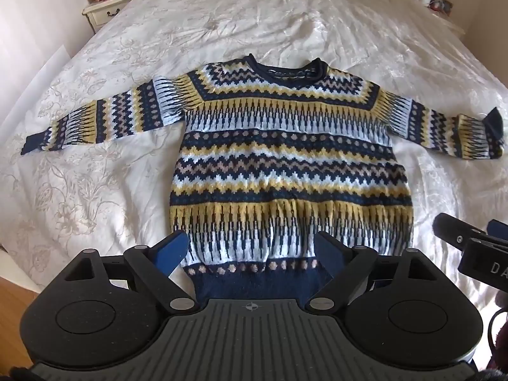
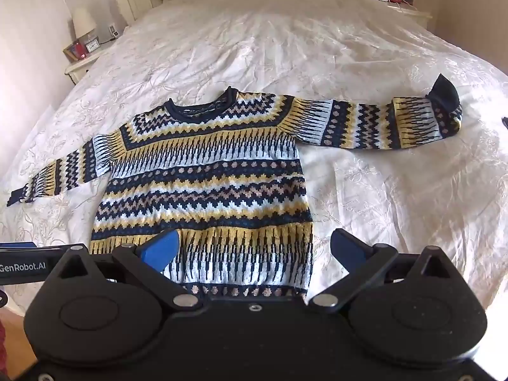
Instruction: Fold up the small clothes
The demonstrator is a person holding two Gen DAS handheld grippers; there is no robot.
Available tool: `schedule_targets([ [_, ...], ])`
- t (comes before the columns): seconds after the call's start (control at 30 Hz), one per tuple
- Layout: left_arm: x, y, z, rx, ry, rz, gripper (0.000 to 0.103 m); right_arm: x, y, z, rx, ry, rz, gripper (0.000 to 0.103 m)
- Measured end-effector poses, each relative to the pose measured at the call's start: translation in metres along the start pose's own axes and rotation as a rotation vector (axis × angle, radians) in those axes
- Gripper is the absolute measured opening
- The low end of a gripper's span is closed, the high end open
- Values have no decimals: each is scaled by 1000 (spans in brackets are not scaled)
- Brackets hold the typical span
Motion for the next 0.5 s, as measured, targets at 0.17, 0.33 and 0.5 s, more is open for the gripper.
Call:
schedule_targets([
  [0.17, 0, -1, 0, -6, -5, 0, 87, -3, 5, 3, -1, 0, -2, 101],
  [0.33, -3, 1, -3, -12, -6, -2, 87, -1, 4, 4, 1, -8, 5, 101],
  [0.5, -4, 1, -4, -20, 4, 1, 87, -7, 7, 4, 0, -14, 5, 101],
])
Point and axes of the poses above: each gripper's, at about its wrist camera, not at the fingertips, and y roughly the way its jaws point, x to its right, z to its top, the point moved 3 cm from there along y, roughly the way its jaws point, and after that the axes turned 4 degrees about z, right-handed, at the moved point
